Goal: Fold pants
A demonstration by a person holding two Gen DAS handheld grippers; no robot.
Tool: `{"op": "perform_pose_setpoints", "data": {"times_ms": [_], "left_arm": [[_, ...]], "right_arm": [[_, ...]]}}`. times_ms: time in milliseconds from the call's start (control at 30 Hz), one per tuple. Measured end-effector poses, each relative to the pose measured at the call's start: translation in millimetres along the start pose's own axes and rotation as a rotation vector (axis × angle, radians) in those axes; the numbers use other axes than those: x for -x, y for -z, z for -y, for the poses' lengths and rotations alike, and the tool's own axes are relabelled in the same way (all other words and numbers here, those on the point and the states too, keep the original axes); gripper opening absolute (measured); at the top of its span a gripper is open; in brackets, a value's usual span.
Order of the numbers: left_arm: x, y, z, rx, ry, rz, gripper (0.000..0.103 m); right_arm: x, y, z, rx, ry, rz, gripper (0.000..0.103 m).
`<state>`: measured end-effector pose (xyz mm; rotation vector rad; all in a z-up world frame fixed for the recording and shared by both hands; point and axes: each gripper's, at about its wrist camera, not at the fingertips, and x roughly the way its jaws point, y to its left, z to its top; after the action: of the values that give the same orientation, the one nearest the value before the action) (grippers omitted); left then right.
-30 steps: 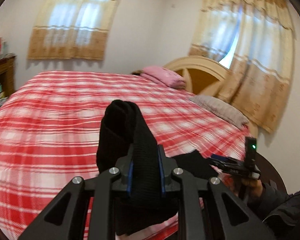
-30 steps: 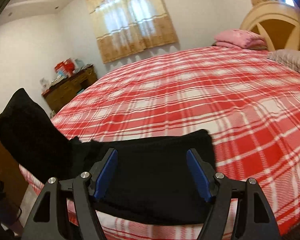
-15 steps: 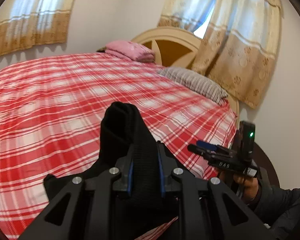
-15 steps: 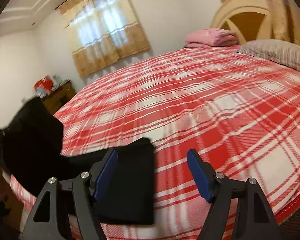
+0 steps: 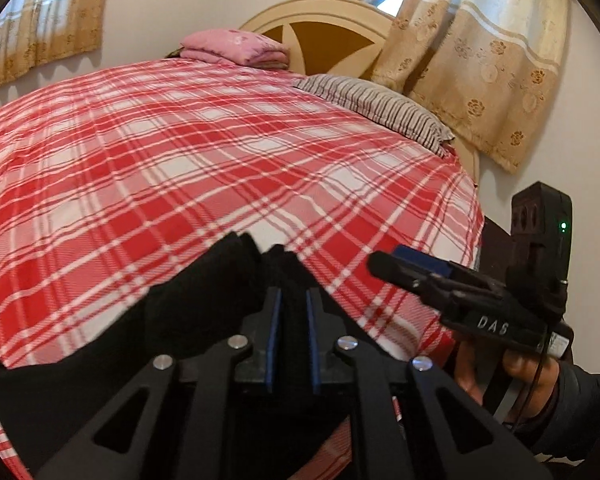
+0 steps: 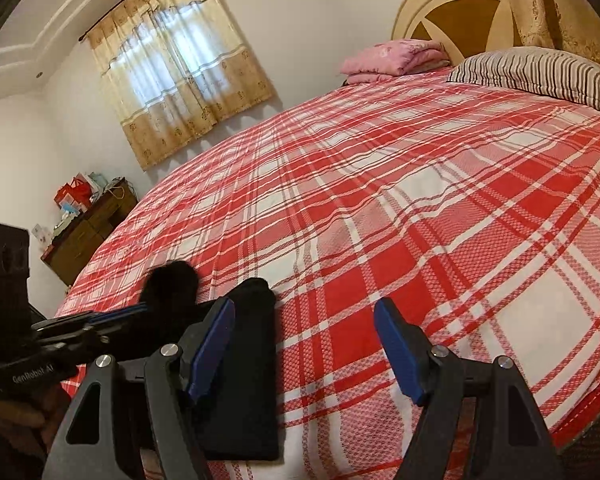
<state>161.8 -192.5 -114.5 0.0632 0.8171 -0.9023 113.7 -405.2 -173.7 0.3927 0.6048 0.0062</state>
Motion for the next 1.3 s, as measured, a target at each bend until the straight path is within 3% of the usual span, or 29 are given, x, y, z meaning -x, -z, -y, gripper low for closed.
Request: {"op": "perform_pose_setpoints", "data": {"times_ms": [100, 167, 233, 333, 500, 567, 600, 767, 867, 967, 1000, 1033, 1133, 1167, 1300], "left_arm": [[12, 1, 3, -0.003, -0.001, 0.029, 0.022], [31, 6, -1, -0.004, -0.035, 0.062, 0.056], [45, 11, -7, 0.000, -0.064, 0.109, 0.072], [64, 26, -26, 0.015, -0.144, 0.133, 0.073], [77, 54, -67, 0.096, -0.304, 0.141, 0.081], [78, 61, -80, 0.138, -0.320, 0.136, 0.081], [78, 63, -81, 0.146, -0.325, 0.137, 0.081], [72, 68, -84, 0.136, -0.377, 0.138, 0.084], [63, 69, -85, 0.117, -0.425, 0.134, 0.093], [59, 76, -92, 0.118, -0.435, 0.118, 0.095], [56, 78, -94, 0.117, -0.440, 0.109, 0.095], [52, 79, -95, 0.115, -0.454, 0.098, 0.095], [50, 82, -96, 0.117, -0.462, 0.088, 0.096], [52, 82, -96, 0.119, -0.460, 0.090, 0.096], [52, 79, -94, 0.115, -0.459, 0.087, 0.096]], "right_arm": [[3, -1, -1, 0.006, -0.026, 0.009, 0.073], [4, -1, -4, 0.011, -0.061, 0.004, 0.073], [3, 1, -12, 0.025, -0.115, -0.024, 0.073], [1, 6, -33, 0.082, -0.172, -0.054, 0.073], [-18, 19, -65, 0.151, -0.218, -0.189, 0.073], [-23, 28, -76, 0.211, -0.174, -0.213, 0.043], [-23, 30, -78, 0.233, -0.157, -0.211, 0.017], [1, 24, -78, 0.243, -0.144, -0.132, 0.016], [-2, 28, -61, 0.203, -0.099, -0.170, 0.016], [-20, 38, -46, 0.171, -0.092, -0.256, 0.016], [-20, 36, -44, 0.161, -0.092, -0.244, 0.017], [-18, 34, -43, 0.151, -0.096, -0.235, 0.019], [-7, 25, -45, 0.163, -0.014, -0.167, 0.044], [-2, 21, -46, 0.169, 0.007, -0.135, 0.048], [6, 2, -68, 0.191, -0.091, -0.056, 0.056]]}}
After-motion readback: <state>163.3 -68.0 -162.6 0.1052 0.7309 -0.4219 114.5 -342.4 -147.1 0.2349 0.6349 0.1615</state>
